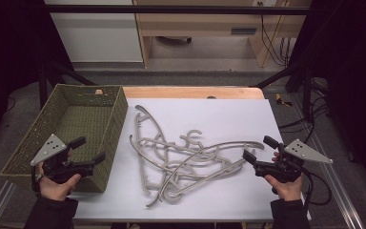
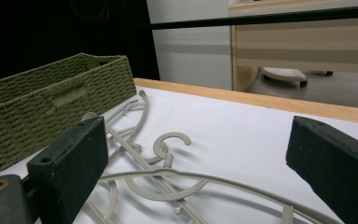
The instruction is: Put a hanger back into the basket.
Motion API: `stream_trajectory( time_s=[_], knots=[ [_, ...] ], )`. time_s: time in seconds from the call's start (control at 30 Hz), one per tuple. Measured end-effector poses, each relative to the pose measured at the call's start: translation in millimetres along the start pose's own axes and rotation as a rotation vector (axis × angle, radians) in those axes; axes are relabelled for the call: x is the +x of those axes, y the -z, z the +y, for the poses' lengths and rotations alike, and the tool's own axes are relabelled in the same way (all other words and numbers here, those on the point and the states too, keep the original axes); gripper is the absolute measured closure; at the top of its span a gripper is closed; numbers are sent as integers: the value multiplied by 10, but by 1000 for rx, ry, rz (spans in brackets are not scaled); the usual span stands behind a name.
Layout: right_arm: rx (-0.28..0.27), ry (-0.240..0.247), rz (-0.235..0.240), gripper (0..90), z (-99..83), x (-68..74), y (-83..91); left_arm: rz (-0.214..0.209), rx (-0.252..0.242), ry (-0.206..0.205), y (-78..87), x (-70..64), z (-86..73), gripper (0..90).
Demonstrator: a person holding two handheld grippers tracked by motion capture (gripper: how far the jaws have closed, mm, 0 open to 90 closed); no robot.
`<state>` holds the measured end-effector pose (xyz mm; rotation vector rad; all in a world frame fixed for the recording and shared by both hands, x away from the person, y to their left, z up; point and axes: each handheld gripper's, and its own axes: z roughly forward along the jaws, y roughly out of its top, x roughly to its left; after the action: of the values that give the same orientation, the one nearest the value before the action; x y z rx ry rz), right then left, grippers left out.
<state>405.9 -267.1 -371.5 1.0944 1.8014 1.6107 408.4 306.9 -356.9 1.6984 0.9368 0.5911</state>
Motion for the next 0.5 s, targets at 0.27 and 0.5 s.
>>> stream_trajectory(
  time_s=[0.27, 0.5],
  knots=[
    [-2, 3, -1, 58, 12, -8, 14, -15, 8, -18, -22, -82, 77, 75],
    [20, 22, -5, 56, 17, 40, -31, -36, 28, -23, -118, -170, 112, 81]
  ],
)
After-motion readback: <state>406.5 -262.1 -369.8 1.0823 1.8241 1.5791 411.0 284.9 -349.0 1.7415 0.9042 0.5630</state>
